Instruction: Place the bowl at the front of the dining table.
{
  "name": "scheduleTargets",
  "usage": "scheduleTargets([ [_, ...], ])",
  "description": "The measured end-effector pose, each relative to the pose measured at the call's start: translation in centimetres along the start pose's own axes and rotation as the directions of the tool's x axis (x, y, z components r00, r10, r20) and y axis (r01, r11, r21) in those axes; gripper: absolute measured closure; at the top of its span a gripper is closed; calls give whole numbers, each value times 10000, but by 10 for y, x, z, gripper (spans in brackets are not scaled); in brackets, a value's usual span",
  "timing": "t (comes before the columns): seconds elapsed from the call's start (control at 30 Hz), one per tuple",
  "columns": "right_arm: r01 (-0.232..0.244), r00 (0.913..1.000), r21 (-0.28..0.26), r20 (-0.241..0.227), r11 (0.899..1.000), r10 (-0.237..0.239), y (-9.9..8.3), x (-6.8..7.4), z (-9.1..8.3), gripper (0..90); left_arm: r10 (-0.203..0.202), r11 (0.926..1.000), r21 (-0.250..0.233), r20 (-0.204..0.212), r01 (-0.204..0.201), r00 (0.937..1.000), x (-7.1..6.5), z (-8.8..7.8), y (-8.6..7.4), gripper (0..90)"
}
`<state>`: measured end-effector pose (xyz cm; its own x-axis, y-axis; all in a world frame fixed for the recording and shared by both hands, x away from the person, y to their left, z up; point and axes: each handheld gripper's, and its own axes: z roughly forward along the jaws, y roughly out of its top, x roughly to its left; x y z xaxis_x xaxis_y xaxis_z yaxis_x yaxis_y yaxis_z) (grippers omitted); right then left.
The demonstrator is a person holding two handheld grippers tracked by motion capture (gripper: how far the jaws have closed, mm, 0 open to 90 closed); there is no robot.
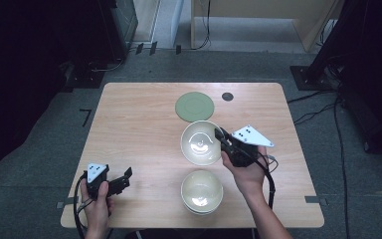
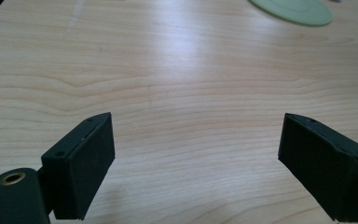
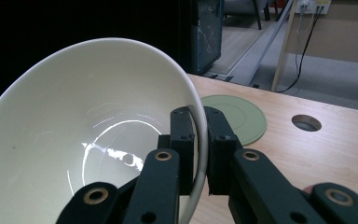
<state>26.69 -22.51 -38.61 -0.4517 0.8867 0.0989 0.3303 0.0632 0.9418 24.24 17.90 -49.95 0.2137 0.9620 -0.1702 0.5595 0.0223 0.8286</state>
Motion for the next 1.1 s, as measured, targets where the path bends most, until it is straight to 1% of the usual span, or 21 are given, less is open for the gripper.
scheduleTargets([
  [0.07, -4, 10000, -21, 55, 10000, 4, 2, -1, 3, 847, 78, 9999, 113, -154, -77, 9999, 3, 2, -3, 105],
  [0.1, -15, 10000, -24, 78, 10000, 15, 3, -2, 4, 847, 94, 9999, 122, -164, -92, 9998, 4, 3, -4, 104],
  [0.33, 33, 9998, -105, 216, 9999, -31, 11, -6, 14, 847, 312, 9990, 347, -448, -297, 9985, 6, 7, -7, 105],
  [0.47, 4, 9995, -158, 324, 9999, 2, 15, -9, 21, 847, 222, 9987, 459, -460, -201, 9987, 7, 9, -9, 105],
  [0.57, 20, 9992, -132, 396, 9999, -15, 19, -11, 28, 847, 294, 9983, 519, -509, -268, 9983, 7, 10, -10, 105],
  [0.7, 50, 9988, -110, 478, 9999, -45, 24, -13, 36, 847, 258, 9974, 685, -686, -211, 9973, 7, 12, -11, 106],
  [0.77, 49, 9987, -110, 516, 9999, -44, 26, -14, 41, 847, 269, 9973, 706, -803, -213, 9964, 6, 13, -11, 123],
  [0.8, 53, 9984, -109, 558, 9999, -47, 28, -15, 45, 847, 362, 9967, 752, -816, -300, 9960, 6, 13, -11, 123],
  [0.9, 74, 9982, -101, 602, 9999, -68, 30, -16, 49, 847, 398, 9964, 781, -858, -331, 9955, 5, 13, -11, 123],
  [0.93, 72, 9980, -109, 629, 9999, -65, 31, -17, 53, 847, 376, 9962, 813, -849, -307, 9957, 5, 14, -11, 124],
  [1.1, 36, 9975, -48, 703, 10000, -33, 33, -19, 61, 847, 280, 9957, 900, -857, -203, 9959, 6, 15, -10, 125],
])
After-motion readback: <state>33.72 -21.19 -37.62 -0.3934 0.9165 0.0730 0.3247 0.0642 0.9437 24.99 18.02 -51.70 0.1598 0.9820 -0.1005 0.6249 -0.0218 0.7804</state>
